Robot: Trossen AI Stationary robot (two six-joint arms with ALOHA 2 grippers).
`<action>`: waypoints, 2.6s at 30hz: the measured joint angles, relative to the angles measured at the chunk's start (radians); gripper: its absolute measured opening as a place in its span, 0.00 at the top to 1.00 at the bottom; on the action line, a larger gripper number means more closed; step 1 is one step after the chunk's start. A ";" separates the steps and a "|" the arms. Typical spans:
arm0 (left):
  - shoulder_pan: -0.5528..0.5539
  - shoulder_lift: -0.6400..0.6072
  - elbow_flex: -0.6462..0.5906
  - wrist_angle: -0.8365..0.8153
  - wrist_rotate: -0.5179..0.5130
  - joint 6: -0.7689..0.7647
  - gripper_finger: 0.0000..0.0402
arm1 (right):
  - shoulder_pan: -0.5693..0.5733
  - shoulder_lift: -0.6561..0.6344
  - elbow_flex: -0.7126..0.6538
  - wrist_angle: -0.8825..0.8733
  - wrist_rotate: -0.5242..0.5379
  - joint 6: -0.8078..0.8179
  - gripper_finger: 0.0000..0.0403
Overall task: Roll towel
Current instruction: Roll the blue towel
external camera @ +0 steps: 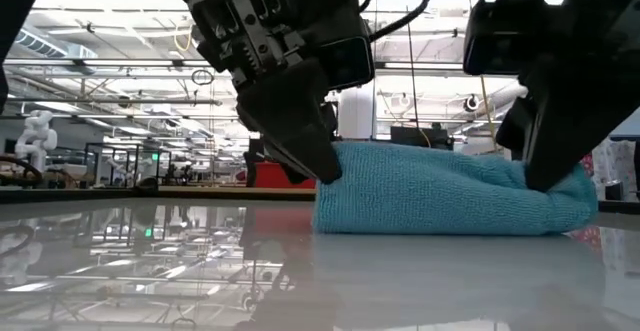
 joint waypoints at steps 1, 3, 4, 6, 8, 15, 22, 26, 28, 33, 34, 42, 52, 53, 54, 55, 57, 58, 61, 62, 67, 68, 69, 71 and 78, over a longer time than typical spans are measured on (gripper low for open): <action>0.000 0.005 0.001 0.000 -0.001 -0.005 0.99 | -0.008 0.000 0.000 -0.001 -0.009 0.000 0.97; 0.000 0.019 0.001 -0.001 -0.002 -0.027 0.99 | -0.022 0.000 0.000 -0.001 -0.029 -0.008 0.97; 0.000 0.028 0.001 -0.001 -0.002 -0.042 0.99 | -0.027 0.000 0.000 -0.002 -0.029 -0.011 0.97; 0.000 0.049 0.001 0.003 -0.001 -0.058 0.99 | -0.033 0.000 0.000 -0.002 -0.030 -0.013 0.95; 0.000 0.069 0.003 0.009 0.008 -0.073 0.99 | -0.039 0.000 0.000 -0.009 -0.032 -0.015 0.90; 0.006 0.081 0.003 0.011 0.027 -0.079 0.99 | -0.041 -0.026 -0.002 -0.038 -0.085 -0.120 0.63; 0.026 0.083 0.001 0.009 0.045 -0.103 0.98 | 0.025 -0.136 -0.002 -0.167 -0.018 -0.348 0.46; 0.035 0.084 0.001 0.011 0.054 -0.112 0.98 | 0.122 -0.141 -0.002 -0.190 0.147 -0.549 0.47; 0.037 0.084 0.001 0.011 0.054 -0.112 0.98 | 0.171 -0.120 -0.002 -0.167 0.227 -0.665 0.48; 0.051 0.084 0.000 0.012 0.053 -0.130 0.98 | 0.253 -0.036 -0.002 -0.104 0.405 -0.883 0.51; 0.052 0.084 0.000 0.012 0.053 -0.130 0.98 | 0.262 -0.016 -0.002 -0.083 0.439 -0.912 0.51; 0.065 0.084 0.000 0.011 0.050 -0.154 0.98 | 0.284 0.103 -0.001 0.062 0.567 -1.095 0.51; 0.066 0.084 0.000 0.002 0.053 -0.149 0.98 | 0.251 0.164 0.002 0.052 0.624 -1.080 0.51; 0.066 0.084 0.000 0.001 0.053 -0.143 0.98 | 0.243 0.164 0.002 0.050 0.621 -1.067 0.51; 0.066 0.084 0.000 0.001 0.053 -0.132 0.97 | 0.235 0.164 0.002 0.048 0.618 -1.051 0.51; 0.066 0.084 0.000 0.001 0.051 -0.128 0.97 | 0.227 0.164 0.002 0.045 0.618 -1.032 0.51; 0.064 0.084 0.000 0.001 0.044 -0.123 0.93 | 0.212 0.164 0.002 0.035 0.612 -0.990 0.51; 0.064 0.084 0.000 0.001 0.041 -0.119 0.91 | 0.202 0.164 0.002 0.028 0.601 -0.967 0.51; 0.064 0.085 0.000 0.002 0.038 -0.100 0.81 | 0.172 0.164 0.003 0.006 0.560 -0.881 0.53; 0.064 0.085 0.000 0.003 0.039 -0.099 0.78 | 0.165 0.164 0.003 0.003 0.551 -0.858 0.54; 0.063 0.055 -0.003 -0.008 -0.008 -0.048 0.68 | 0.129 0.165 0.003 -0.002 0.477 -0.798 0.69; 0.060 0.037 -0.004 -0.019 -0.051 -0.027 0.67 | 0.121 0.165 0.003 -0.004 0.458 -0.785 0.74; 0.054 0.018 -0.006 -0.029 -0.093 -0.005 0.67 | 0.114 0.165 0.002 -0.004 0.436 -0.771 0.78; 0.041 -0.034 -0.006 -0.048 -0.191 0.053 0.67 | 0.103 0.165 0.002 -0.005 0.405 -0.748 0.87; -0.060 -0.161 -0.003 -0.142 -0.554 0.309 0.67 | 0.088 0.163 0.001 0.000 0.379 -0.686 0.96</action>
